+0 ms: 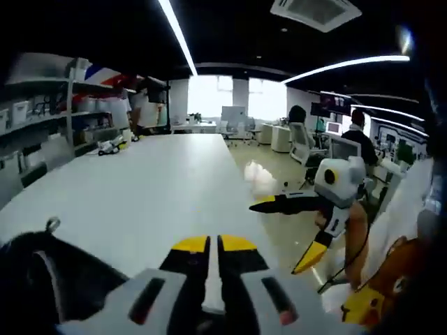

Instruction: Fold the towel on the table until its edges align and the towel forms a compact rectangular stack.

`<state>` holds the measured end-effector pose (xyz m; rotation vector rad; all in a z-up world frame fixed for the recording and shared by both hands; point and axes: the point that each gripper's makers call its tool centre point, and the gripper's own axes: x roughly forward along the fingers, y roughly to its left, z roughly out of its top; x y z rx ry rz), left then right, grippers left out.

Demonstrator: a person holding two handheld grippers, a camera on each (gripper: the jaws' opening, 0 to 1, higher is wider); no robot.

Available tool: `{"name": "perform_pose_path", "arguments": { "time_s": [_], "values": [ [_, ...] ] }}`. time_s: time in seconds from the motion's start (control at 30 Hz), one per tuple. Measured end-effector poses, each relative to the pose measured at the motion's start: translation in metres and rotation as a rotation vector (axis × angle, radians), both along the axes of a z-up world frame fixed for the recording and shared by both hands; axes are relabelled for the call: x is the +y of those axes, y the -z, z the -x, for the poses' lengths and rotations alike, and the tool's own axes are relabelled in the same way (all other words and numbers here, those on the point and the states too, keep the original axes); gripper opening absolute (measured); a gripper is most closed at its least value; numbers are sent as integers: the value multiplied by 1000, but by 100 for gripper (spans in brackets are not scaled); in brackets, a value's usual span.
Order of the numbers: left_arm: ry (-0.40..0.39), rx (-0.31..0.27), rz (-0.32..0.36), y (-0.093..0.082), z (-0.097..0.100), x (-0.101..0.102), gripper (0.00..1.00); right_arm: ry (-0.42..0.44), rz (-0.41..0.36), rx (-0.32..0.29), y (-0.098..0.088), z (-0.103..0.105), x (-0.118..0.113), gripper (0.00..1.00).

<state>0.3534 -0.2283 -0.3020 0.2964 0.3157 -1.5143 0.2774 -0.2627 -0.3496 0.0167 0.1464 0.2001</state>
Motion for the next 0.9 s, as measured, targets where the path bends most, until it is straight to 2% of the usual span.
{"name": "perform_pose_path", "arguments": {
  "time_s": [0.03,0.07,0.13,0.27,0.37,0.4,0.5,0.6,0.73,0.8,0.9],
  "values": [
    [-2,13,-20,4,-7,-13,6,8,-3,3,1,1,-2,91],
    [-4,19,-48,9,-11,-18,6,10,0,8,3,1,-2,91],
    [-7,8,-60,13,-15,-21,6,9,2,14,5,4,-3,91],
    [-23,28,-19,7,-12,-4,6,9,-2,13,5,6,-6,91],
    [-83,28,41,-5,-16,18,6,13,-3,15,5,4,-9,91],
    [-113,21,60,-12,-25,34,6,13,-5,16,6,2,-9,91],
    [-185,-19,86,-21,-28,67,7,-1,-5,18,5,-3,-3,91],
    [-239,-67,118,-33,-25,96,7,-21,-3,13,3,-6,5,91],
    [-337,-129,208,-55,-14,147,8,-56,4,12,1,-12,20,91],
    [-400,-165,222,-58,-8,178,8,-71,9,8,-1,-15,26,91],
    [-488,-190,213,-51,-3,215,8,-83,13,4,-5,-17,32,91]
  ]
}}
